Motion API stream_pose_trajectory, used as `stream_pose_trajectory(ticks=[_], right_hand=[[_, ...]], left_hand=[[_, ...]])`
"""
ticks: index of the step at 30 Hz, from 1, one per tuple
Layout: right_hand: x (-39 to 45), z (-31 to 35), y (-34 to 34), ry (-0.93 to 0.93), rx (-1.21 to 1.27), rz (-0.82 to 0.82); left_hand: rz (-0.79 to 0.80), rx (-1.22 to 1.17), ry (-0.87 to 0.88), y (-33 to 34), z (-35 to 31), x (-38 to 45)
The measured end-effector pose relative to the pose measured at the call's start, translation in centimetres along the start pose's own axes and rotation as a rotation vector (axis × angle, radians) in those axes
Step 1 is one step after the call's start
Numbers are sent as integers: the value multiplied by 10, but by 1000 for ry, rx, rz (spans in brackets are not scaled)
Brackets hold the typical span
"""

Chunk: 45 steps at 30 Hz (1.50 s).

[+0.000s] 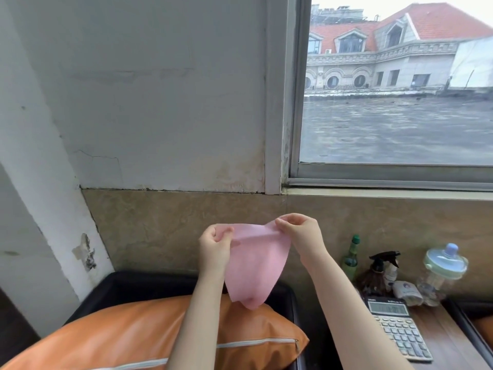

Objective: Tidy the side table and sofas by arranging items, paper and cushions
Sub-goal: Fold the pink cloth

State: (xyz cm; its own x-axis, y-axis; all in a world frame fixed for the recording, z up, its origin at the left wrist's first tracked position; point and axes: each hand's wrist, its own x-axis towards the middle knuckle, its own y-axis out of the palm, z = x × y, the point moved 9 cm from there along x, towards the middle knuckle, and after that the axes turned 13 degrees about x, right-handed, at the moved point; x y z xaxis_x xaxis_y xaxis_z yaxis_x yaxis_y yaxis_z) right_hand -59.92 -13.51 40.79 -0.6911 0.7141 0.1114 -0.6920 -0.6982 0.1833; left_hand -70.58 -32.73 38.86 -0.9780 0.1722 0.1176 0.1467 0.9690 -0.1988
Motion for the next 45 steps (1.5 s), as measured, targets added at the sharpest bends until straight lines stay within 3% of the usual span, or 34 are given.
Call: stream_pose_trajectory(ticks=[4, 10, 17, 25, 29, 31, 34, 38, 41, 45], right_hand=[[-1, 3, -1, -12, 45, -31], [0, 0, 5, -12, 160, -4], [1, 7, 9, -62, 257, 56], [5, -4, 35, 6, 92, 190], [-3, -3, 50, 3, 32, 328], [-7, 3, 54, -66, -143, 385], [-5, 10, 55, -207, -394, 370], [-2, 16, 49, -311, -477, 271], [-2, 20, 47, -357, -437, 267], [-5, 18, 42, -245, -195, 250]], left_hand=[[-63, 57, 100, -9, -8, -1], [-28, -79, 218, -10, -17, -6], [49, -118, 95, -5, -7, -2], [53, 30, -92, -22, -1, 2], [193, 93, -36, -25, -5, -2], [248, 197, 21, -26, -4, -3], [218, 303, 81, -30, -6, -1], [130, 394, 167, -33, -13, 3], [63, 404, 181, -38, -16, 5], [19, 232, 112, -43, -11, 4]])
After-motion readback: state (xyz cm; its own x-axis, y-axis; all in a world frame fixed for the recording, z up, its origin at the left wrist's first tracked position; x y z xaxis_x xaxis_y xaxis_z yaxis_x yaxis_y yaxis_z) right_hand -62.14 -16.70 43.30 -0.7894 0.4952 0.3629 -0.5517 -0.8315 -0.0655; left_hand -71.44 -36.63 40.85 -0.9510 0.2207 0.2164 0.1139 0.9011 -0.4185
